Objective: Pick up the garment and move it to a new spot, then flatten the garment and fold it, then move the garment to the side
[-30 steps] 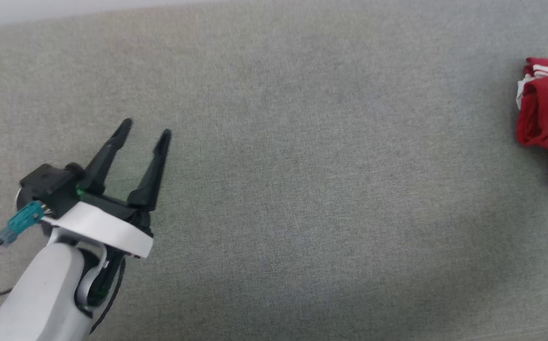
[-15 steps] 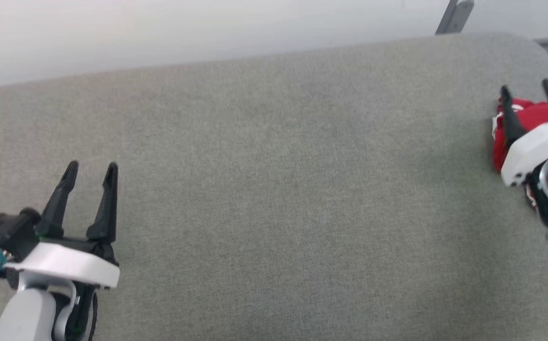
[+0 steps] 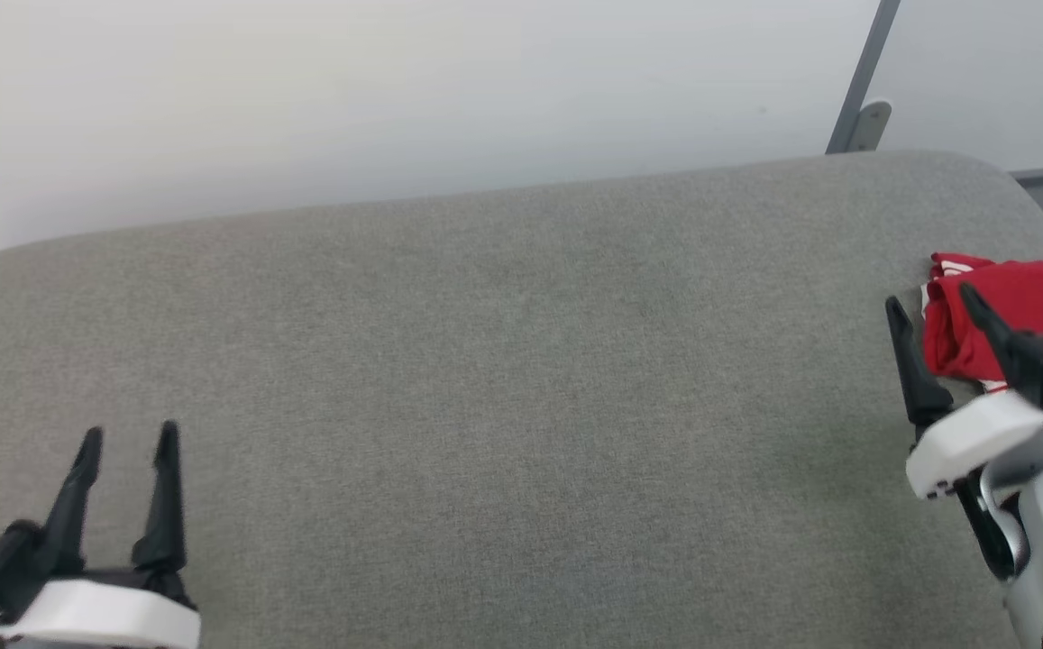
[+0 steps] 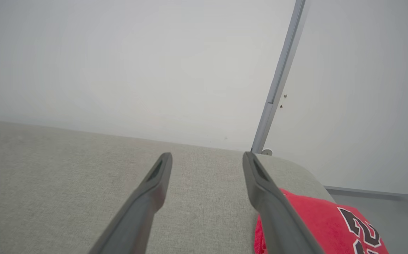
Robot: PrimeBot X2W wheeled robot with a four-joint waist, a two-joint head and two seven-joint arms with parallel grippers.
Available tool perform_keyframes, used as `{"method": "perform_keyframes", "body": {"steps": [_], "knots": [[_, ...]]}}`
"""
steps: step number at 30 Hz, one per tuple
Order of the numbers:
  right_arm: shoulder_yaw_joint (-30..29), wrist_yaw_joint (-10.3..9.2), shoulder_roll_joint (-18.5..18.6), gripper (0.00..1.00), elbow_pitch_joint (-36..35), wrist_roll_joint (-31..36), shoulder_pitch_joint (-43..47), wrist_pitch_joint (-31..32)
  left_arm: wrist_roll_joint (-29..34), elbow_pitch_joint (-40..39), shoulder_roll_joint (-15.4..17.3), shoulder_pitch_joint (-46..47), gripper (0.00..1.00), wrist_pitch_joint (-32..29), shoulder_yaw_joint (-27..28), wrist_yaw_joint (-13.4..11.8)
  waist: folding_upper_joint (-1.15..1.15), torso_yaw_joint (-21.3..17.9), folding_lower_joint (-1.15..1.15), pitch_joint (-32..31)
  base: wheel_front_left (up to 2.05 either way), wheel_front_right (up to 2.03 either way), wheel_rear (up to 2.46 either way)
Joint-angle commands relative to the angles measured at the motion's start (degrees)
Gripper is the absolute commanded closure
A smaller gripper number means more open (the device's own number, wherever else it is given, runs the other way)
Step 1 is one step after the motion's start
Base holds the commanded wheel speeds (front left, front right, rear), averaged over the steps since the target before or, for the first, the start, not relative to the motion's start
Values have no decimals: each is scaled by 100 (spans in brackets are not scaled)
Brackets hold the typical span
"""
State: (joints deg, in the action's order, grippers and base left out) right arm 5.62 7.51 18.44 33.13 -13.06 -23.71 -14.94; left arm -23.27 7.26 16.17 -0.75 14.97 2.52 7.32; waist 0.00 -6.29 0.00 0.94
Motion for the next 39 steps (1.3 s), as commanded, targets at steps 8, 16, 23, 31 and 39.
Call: {"method": "perform_keyframes", "body": {"steps": [8, 16, 23, 31, 39], "knots": [[-172, -4, -173, 0, -941, 93, 982, -25, 131, -309, -249, -576, 0, 26, 455, 18, 0, 145, 0, -197, 0, 0, 0], [-373, -4, -428, 0, -1593, 265, 1810, -25, 140, -486, -460, -953, 0, 26, 650, 18, 0, 305, 0, -309, 0, 0, 0], [-607, -4, -719, 0, -1897, 345, 2349, -26, 141, -537, -606, -1126, 0, 26, 686, 18, 0, 385, 0, -395, 0, 0, 0], [-712, -4, -861, 0, -2052, 372, 2594, -26, 163, -524, -600, -1145, 0, 26, 681, 19, 0, 399, 0, -443, 0, 0, 0], [-776, -4, -934, 0, -2116, 404, 2728, -27, 128, -416, -570, -1158, 0, 26, 576, 18, 0, 408, 0, -490, 0, 0, 0]]}}
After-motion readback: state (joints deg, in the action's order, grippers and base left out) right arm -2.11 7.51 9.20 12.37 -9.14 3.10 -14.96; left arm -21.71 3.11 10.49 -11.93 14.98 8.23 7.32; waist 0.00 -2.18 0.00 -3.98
